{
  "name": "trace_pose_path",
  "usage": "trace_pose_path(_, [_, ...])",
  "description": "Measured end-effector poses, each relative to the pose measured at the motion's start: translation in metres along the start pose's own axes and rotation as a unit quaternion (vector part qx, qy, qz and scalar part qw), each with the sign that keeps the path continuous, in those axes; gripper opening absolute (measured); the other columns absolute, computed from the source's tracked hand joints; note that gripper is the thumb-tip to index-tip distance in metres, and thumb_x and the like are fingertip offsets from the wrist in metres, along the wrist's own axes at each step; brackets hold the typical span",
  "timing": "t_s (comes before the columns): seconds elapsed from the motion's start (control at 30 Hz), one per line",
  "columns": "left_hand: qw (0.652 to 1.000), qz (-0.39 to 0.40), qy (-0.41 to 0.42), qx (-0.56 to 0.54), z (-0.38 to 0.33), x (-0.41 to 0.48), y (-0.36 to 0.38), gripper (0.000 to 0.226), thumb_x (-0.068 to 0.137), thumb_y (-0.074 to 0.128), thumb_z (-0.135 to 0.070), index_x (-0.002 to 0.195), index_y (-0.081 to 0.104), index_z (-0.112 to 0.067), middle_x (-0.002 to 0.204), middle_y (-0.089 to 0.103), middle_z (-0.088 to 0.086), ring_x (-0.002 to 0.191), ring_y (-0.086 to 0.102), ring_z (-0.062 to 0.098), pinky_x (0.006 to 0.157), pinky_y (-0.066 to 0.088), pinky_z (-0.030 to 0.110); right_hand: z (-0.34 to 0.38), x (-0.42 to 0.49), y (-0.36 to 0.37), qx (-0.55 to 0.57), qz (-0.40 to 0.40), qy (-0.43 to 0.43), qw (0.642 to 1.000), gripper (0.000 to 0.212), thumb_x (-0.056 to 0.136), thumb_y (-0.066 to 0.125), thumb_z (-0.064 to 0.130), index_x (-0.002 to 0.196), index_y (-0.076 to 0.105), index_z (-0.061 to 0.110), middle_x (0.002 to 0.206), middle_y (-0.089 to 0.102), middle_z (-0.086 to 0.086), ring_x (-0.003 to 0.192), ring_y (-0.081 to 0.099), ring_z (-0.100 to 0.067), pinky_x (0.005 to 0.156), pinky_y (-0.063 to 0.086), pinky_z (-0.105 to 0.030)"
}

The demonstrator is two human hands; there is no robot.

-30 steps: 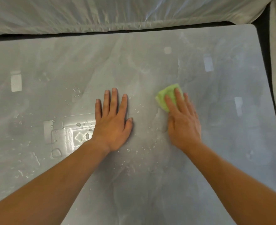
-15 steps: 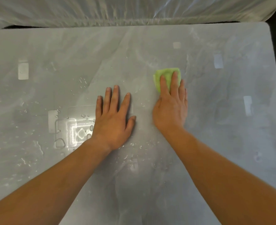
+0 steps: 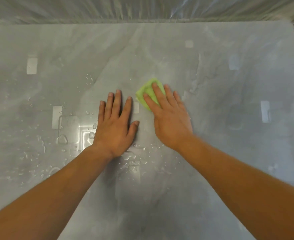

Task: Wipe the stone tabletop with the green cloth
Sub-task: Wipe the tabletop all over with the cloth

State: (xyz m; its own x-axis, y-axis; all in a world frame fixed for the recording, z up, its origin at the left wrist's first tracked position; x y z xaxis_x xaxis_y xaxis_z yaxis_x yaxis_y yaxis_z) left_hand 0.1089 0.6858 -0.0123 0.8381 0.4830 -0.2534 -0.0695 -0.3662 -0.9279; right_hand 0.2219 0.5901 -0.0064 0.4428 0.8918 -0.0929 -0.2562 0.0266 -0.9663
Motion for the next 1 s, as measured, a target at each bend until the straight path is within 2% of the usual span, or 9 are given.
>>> trace_pose_path(0.13, [1.0,0.001,-0.008,0.02,0.002,-0.008,0.002,0.07,0.1,0.022,-0.053,0.159,0.005,-0.022,0.166,-0.012,0.01,0.151,-0.019,0.028,0.119,-0.02,0.042,-0.016,-0.036,0.0,-0.051,0.05,-0.149,0.986,0.074,0.089,0.045,0.015,0.156,0.018,0.031,0.166,0.01,-0.004,0.152,0.01,-0.035,0.123,0.01,-0.052])
trace_pose_path(0.27, [0.999,0.01,-0.025,0.025,0.001,-0.014,0.008,0.07,0.099,0.019,-0.056,0.159,-0.001,-0.027,0.166,-0.016,0.006,0.15,-0.024,0.027,0.117,-0.022,0.044,-0.072,-0.004,-0.019,-0.002,0.005,0.047,0.999,0.068,0.092,0.046,0.01,0.154,0.028,0.03,0.166,0.012,-0.004,0.151,0.013,-0.036,0.122,0.008,-0.048])
trace_pose_path(0.33, [0.999,0.014,-0.03,0.029,0.0,-0.014,0.01,0.07,0.098,0.017,-0.056,0.159,-0.004,-0.028,0.165,-0.019,0.006,0.149,-0.026,0.026,0.117,-0.022,0.045,-0.057,-0.017,-0.016,0.008,-0.01,0.083,0.996,0.071,0.091,0.044,0.011,0.155,0.023,0.03,0.167,0.007,-0.005,0.152,0.008,-0.036,0.123,0.007,-0.046])
trace_pose_path(0.5, [0.998,0.031,-0.039,0.039,0.002,-0.013,0.013,0.071,0.097,0.015,-0.056,0.158,-0.007,-0.028,0.164,-0.023,0.005,0.148,-0.028,0.026,0.118,-0.02,0.048,-0.008,-0.069,0.006,-0.022,0.045,-0.109,0.993,0.077,0.087,0.046,0.012,0.156,0.018,0.03,0.166,0.01,-0.004,0.152,0.01,-0.036,0.123,0.009,-0.05])
trace_pose_path(0.53, [0.998,0.032,-0.038,0.038,0.002,-0.013,0.013,0.071,0.097,0.016,-0.056,0.158,-0.008,-0.028,0.164,-0.024,0.005,0.148,-0.028,0.025,0.117,-0.02,0.048,-0.02,-0.061,0.002,-0.031,0.037,-0.112,0.993,0.076,0.086,0.046,0.011,0.155,0.021,0.03,0.165,0.015,-0.005,0.15,0.015,-0.037,0.122,0.011,-0.051])
trace_pose_path(0.6, [0.998,0.033,-0.038,0.041,0.001,-0.013,0.013,0.072,0.096,0.016,-0.056,0.158,-0.008,-0.029,0.164,-0.024,0.005,0.148,-0.029,0.025,0.117,-0.021,0.048,-0.056,-0.036,-0.009,-0.03,0.02,-0.028,0.999,0.075,0.086,0.049,0.007,0.154,0.026,0.03,0.165,0.018,-0.006,0.149,0.018,-0.039,0.12,0.012,-0.052])
trace_pose_path(0.7, [0.998,0.03,-0.037,0.05,0.002,-0.013,0.014,0.071,0.097,0.015,-0.056,0.158,-0.009,-0.029,0.164,-0.024,0.005,0.148,-0.028,0.026,0.117,-0.021,0.048,-0.082,-0.028,-0.018,-0.005,-0.002,0.084,0.996,0.071,0.092,0.046,0.006,0.155,0.024,0.029,0.167,0.008,-0.005,0.152,0.007,-0.036,0.123,0.005,-0.048])
trace_pose_path(0.9, [0.998,0.017,-0.038,0.055,0.001,-0.013,0.014,0.072,0.096,0.014,-0.056,0.158,-0.005,-0.026,0.165,-0.019,0.008,0.15,-0.023,0.029,0.118,-0.019,0.049,-0.028,-0.098,0.007,-0.034,0.05,-0.094,0.994,0.074,0.086,0.038,0.01,0.155,0.024,0.029,0.165,0.014,-0.006,0.151,0.014,-0.036,0.122,0.012,-0.052])
trace_pose_path(1.0, [0.997,0.023,-0.036,0.057,0.002,-0.013,0.015,0.071,0.097,0.015,-0.056,0.158,-0.008,-0.026,0.165,-0.021,0.008,0.149,-0.025,0.029,0.118,-0.019,0.049,-0.054,-0.083,-0.001,-0.009,0.025,0.001,1.0,0.071,0.088,0.042,0.006,0.153,0.028,0.031,0.165,0.016,-0.004,0.151,0.015,-0.037,0.122,0.013,-0.052])
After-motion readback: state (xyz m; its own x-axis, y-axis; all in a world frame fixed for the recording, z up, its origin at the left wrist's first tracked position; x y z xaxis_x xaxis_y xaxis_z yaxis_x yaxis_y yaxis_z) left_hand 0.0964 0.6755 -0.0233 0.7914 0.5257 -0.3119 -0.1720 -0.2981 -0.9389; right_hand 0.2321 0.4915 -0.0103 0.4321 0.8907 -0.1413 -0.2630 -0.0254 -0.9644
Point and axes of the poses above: each hand's wrist, its own x-axis towards the middle knuckle, its own y-axis out of the palm, z = x × y, the point moved 8 cm from there along x, towards the middle knuckle
